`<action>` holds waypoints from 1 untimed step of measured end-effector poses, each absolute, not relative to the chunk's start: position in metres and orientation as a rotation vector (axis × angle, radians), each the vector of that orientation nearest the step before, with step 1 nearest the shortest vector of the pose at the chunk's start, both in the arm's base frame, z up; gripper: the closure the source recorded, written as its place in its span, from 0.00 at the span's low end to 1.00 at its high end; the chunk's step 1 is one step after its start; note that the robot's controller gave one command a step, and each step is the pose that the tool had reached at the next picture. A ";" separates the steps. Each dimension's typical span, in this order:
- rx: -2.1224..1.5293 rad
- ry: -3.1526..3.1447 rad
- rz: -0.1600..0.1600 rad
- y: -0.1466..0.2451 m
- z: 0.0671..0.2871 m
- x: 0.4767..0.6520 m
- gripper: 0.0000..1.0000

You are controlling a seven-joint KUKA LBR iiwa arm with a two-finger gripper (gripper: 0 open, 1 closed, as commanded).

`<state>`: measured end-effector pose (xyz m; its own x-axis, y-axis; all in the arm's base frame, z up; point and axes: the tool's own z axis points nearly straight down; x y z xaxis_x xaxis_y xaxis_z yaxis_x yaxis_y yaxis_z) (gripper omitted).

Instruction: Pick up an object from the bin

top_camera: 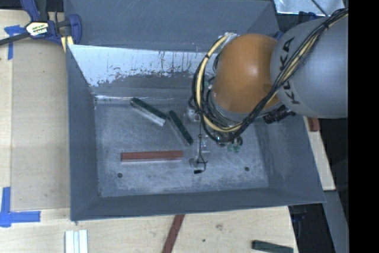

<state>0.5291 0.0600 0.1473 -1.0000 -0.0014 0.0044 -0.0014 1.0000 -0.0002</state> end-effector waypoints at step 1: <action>0.000 -3.144 -0.001 0.060 0.151 0.531 0.00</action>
Offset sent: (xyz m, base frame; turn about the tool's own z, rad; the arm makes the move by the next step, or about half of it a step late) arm 0.0124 0.0476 -0.0773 -0.0747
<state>0.5310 0.0600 0.1508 -1.0000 0.0001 -0.0029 0.0001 1.0000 0.0006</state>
